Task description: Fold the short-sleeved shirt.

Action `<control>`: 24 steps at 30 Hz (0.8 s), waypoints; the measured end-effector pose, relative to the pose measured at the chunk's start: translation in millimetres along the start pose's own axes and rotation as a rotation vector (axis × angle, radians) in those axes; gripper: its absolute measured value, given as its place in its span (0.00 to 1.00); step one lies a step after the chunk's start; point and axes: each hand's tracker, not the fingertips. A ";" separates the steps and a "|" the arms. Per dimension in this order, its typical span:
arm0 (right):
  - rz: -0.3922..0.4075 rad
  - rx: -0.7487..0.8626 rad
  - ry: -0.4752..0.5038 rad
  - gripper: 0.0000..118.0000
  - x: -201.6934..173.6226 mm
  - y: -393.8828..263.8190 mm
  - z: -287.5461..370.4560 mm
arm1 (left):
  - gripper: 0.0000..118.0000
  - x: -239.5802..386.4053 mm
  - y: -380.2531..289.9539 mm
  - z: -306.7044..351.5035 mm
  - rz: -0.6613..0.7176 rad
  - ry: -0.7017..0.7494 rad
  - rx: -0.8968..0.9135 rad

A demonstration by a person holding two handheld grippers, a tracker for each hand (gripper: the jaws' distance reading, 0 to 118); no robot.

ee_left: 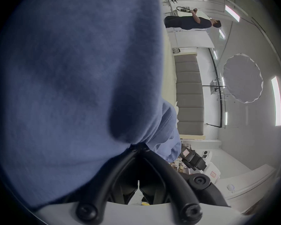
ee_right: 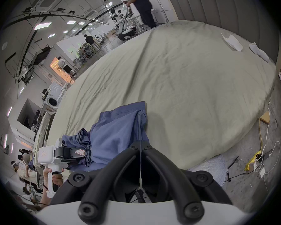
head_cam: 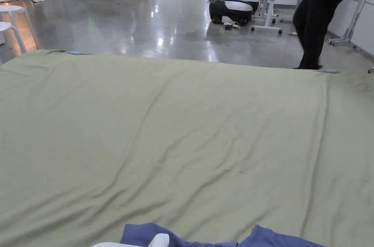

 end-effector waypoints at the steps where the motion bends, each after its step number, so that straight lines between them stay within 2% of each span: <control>1: -0.001 -0.002 -0.002 0.02 -0.5 -0.9 -1.0 | 0.00 -0.5 -1.0 3.0 0.005 -0.011 0.002; 4: -0.002 -0.005 -0.008 0.02 -3.5 1.7 -1.0 | 0.00 14.4 -13.8 29.6 -0.053 -0.054 0.026; 6: 0.017 0.004 0.009 0.02 -8.0 0.5 1.7 | 0.00 28.6 -24.8 66.9 -0.135 -0.160 0.070; 8: 0.035 0.014 0.021 0.02 -12.4 1.9 4.5 | 0.00 35.2 -25.2 110.0 -0.205 -0.194 0.150; 9: 0.046 0.019 0.023 0.02 -14.6 1.1 4.3 | 0.05 34.5 -22.7 130.5 -0.234 -0.176 0.204; 10: 0.056 0.021 0.024 0.02 -17.0 2.0 4.2 | 0.21 31.5 -19.9 146.2 -0.247 -0.138 0.258; 11: 0.066 0.022 0.024 0.02 -19.8 3.2 3.5 | 0.43 26.1 -16.2 163.5 -0.253 -0.083 0.329; 12: 0.071 0.020 0.024 0.02 -22.3 3.6 2.0 | 0.77 19.8 -13.4 175.2 -0.220 0.003 0.406; 13: 0.073 0.018 0.025 0.02 -24.4 3.1 0.2 | 0.83 11.9 -10.8 180.4 -0.168 0.071 0.462; 14: 0.075 0.012 0.027 0.02 -26.0 2.8 -1.3 | 0.83 1.9 -7.1 184.0 -0.119 0.132 0.509; 16: 0.075 -0.004 0.033 0.02 -28.9 1.2 -4.4 | 0.83 -21.4 -1.3 181.7 -0.023 0.128 0.526; 20: 0.085 -0.025 0.022 0.02 -35.1 -1.0 -5.9 | 0.81 -60.6 10.0 147.1 0.114 -0.026 0.218; 21: 0.086 -0.027 0.021 0.02 -36.2 -1.8 -5.5 | 0.81 -62.6 7.4 141.0 0.086 -0.141 0.225; 22: 0.087 -0.027 0.020 0.02 -36.9 -1.4 -4.4 | 0.81 -59.6 7.1 136.7 0.060 -0.197 0.230; 24: 0.087 -0.027 0.019 0.02 -35.8 0.4 -3.5 | 0.81 -53.3 13.8 115.8 0.037 -0.164 0.146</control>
